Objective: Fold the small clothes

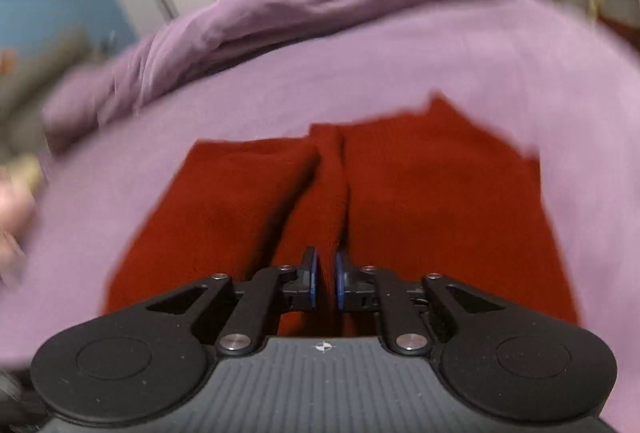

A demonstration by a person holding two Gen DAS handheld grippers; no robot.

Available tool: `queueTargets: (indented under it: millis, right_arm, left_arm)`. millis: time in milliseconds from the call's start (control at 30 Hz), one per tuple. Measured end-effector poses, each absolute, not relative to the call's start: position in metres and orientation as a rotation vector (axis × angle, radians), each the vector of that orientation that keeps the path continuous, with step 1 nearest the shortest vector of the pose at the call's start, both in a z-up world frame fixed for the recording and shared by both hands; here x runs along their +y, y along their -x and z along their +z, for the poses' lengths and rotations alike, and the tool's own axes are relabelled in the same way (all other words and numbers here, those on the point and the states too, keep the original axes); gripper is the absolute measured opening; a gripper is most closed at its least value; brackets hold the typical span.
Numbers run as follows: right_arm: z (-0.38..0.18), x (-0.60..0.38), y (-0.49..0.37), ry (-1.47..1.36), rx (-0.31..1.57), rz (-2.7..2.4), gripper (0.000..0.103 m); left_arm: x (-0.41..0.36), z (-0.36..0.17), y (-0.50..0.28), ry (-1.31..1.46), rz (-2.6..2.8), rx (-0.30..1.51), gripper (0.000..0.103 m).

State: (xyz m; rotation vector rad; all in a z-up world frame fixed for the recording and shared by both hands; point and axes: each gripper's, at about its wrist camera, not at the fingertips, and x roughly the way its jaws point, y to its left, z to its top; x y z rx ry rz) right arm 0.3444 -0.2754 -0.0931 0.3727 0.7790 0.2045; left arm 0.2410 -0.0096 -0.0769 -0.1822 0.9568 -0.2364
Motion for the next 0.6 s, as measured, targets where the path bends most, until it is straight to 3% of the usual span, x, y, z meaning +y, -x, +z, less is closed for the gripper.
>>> queueTargets:
  millis: [33, 100, 267, 300, 367, 400, 433, 600]
  right_arm:
    - [-0.097, -0.289, -0.346, -0.498, 0.784, 0.231, 0.041]
    - [-0.103, -0.308, -0.351, -0.711, 0.780, 0.269, 0.062]
    - [-0.096, -0.273, -0.376, -0.637, 0.804, 0.316, 0.064]
    - [-0.092, -0.257, -0.379, -0.560, 0.801, 0.330, 0.063]
    - [-0.089, -0.218, -0.379, -0.373, 0.778, 0.317, 0.042]
    - [-0.086, -0.204, -0.378, -0.260, 0.763, 0.301, 0.021]
    - [-0.084, -0.192, -0.376, -0.150, 0.742, 0.287, 0.012]
    - [-0.060, -0.187, -0.356, 0.037, 0.606, 0.211, 0.011]
  left_arm:
    - [-0.009, -0.077, -0.241, 0.183, -0.239, 0.957, 0.054]
    - [-0.009, -0.076, -0.240, 0.183, -0.240, 0.957, 0.054]
    - [-0.015, -0.077, -0.237, 0.152, -0.230, 0.951, 0.056]
    - [-0.016, -0.077, -0.237, 0.143, -0.229, 0.949, 0.057]
    - [-0.019, -0.077, -0.238, 0.126, -0.226, 0.949, 0.058]
    - [-0.019, -0.076, -0.240, 0.121, -0.223, 0.948, 0.058]
    - [-0.019, -0.076, -0.240, 0.120, -0.217, 0.950, 0.058]
    - [-0.013, -0.074, -0.244, 0.183, -0.191, 0.951, 0.060]
